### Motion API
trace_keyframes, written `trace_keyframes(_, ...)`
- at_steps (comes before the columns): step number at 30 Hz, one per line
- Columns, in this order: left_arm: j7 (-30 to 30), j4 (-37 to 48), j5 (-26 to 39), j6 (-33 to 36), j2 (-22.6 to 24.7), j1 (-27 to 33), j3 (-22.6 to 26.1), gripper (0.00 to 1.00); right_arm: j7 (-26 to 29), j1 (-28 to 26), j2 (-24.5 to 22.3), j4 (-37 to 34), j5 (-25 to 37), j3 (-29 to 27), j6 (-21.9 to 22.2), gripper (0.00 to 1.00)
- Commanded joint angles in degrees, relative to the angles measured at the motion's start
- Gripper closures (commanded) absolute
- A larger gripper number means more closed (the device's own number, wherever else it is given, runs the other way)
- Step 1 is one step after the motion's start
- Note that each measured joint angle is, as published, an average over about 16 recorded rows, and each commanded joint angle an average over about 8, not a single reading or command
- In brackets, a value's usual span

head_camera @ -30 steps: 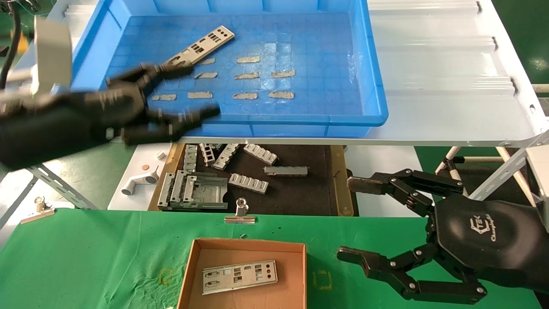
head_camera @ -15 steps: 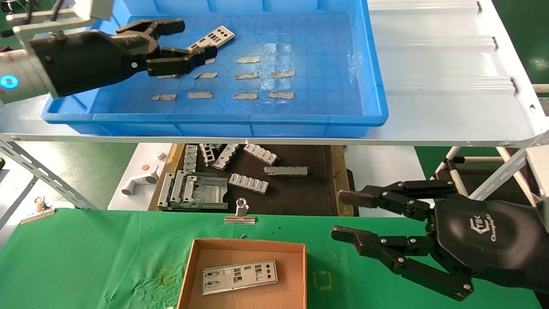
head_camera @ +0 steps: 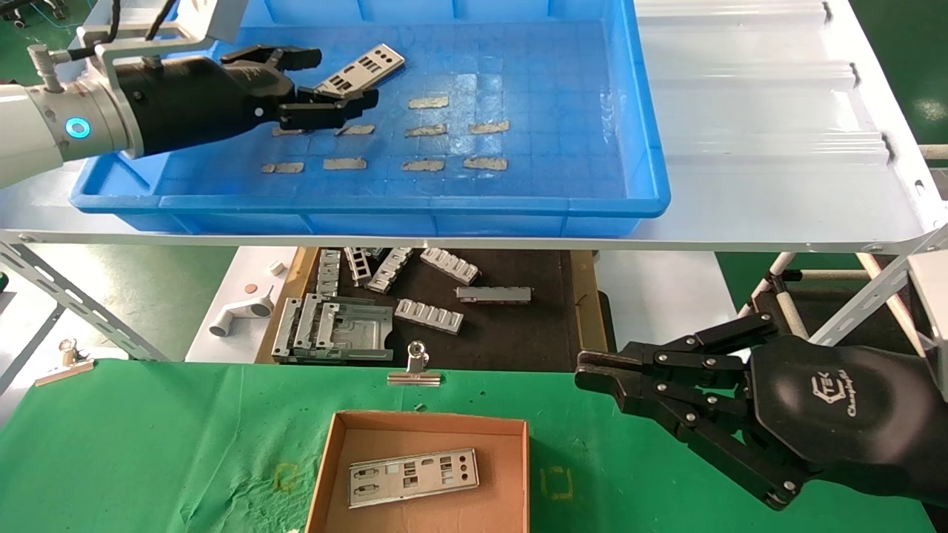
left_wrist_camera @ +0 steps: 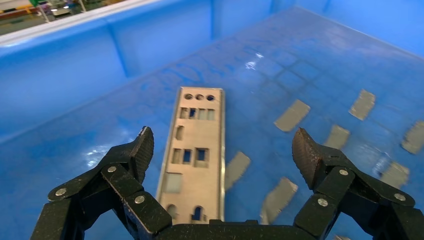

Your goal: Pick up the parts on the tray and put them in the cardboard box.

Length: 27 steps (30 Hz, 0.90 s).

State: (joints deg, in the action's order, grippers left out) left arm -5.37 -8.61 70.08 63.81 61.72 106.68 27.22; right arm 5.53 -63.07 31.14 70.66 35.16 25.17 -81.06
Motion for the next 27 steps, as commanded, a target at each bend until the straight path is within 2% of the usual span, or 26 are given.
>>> trace_keyframes(1,-0.9,1.7,-0.1,-0.5,0.5,0.6,-0.1,0.08,0.0,0.0,0.0,0.0,0.0,0.0,0.0,1.0)
trace_keyframes(4,-1.7,3.2,0.0,-0.9,1.0,1.2,-0.1,0.31,0.0,0.0,0.0,0.0,0.0,0.0,0.0,1.0)
trace_keyframes(8,-2.4,4.7,0.1,-1.3,1.6,1.8,0.0,0.71,0.0,0.0,0.0,0.0,0.0,0.0,0.0,1.0)
trace_keyframes(10,-2.8,5.2,0.2,-1.6,1.8,2.0,0.0,0.84,0.0,0.0,0.0,0.0,0.0,0.0,0.0,1.0)
trace_keyframes(12,-3.2,5.7,0.1,-1.8,2.0,2.2,0.0,0.93,0.0,0.0,0.0,0.0,0.0,0.0,0.0,1.0)
trace_keyframes(16,-3.9,6.4,0.1,-2.1,2.2,2.4,-0.1,1.0,0.0,0.0,0.0,0.0,0.0,0.0,0.0,1.0)
trace_keyframes(27,-4.4,8.0,-0.1,-3.6,2.8,2.6,-0.2,1.0,0.0,0.0,0.0,0.0,0.0,0.0,0.0,1.0)
